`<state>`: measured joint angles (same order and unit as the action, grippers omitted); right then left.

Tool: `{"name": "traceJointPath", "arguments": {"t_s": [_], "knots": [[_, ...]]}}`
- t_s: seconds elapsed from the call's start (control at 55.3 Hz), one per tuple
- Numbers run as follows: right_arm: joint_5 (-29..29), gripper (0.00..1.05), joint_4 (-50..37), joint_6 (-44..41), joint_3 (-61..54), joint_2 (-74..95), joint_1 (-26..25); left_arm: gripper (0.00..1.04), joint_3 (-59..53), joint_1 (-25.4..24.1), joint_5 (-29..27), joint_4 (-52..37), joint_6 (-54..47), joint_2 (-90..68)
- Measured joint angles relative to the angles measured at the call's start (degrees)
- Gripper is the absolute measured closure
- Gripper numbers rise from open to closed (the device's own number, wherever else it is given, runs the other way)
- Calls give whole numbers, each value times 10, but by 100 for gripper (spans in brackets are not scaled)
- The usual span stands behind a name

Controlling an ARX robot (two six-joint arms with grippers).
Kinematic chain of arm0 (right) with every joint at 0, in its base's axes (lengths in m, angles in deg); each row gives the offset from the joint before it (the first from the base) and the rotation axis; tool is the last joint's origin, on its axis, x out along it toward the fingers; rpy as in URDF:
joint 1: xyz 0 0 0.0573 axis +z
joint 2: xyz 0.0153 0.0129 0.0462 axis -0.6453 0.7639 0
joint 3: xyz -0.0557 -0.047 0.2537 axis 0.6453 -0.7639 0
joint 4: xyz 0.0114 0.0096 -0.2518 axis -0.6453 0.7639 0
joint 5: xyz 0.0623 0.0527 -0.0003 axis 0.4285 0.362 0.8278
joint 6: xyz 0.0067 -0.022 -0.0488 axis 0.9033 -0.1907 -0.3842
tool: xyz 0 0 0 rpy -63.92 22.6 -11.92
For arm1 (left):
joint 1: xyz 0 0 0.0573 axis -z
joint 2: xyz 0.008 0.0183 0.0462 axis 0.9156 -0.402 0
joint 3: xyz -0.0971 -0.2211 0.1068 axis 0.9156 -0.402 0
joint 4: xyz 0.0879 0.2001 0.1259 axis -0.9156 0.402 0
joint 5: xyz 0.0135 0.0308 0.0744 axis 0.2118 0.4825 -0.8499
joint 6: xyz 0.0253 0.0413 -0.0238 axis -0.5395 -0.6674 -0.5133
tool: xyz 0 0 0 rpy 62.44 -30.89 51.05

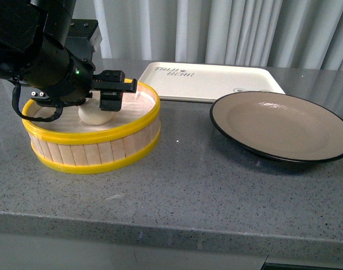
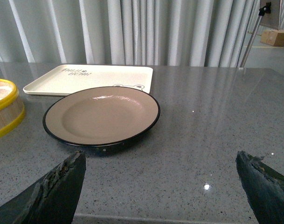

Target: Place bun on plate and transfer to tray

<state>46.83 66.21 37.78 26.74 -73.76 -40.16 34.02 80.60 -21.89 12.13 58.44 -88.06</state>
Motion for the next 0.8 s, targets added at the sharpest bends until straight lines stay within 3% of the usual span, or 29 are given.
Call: {"name": "traceJointPath", "arguments": {"t_s": [0.127,0.326,0.597,0.796], "knots": [[0,8,0,0,0,0,0,78,0,1,3,0,5,7],[0,8,0,0,0,0,0,101,2,4,4,0,1,27],[0,8,0,0,0,0,0,101,23,35,4,-4,-30,70],[0,8,0,0,0,0,0,101,60,123,18,21,-39,101]]}}
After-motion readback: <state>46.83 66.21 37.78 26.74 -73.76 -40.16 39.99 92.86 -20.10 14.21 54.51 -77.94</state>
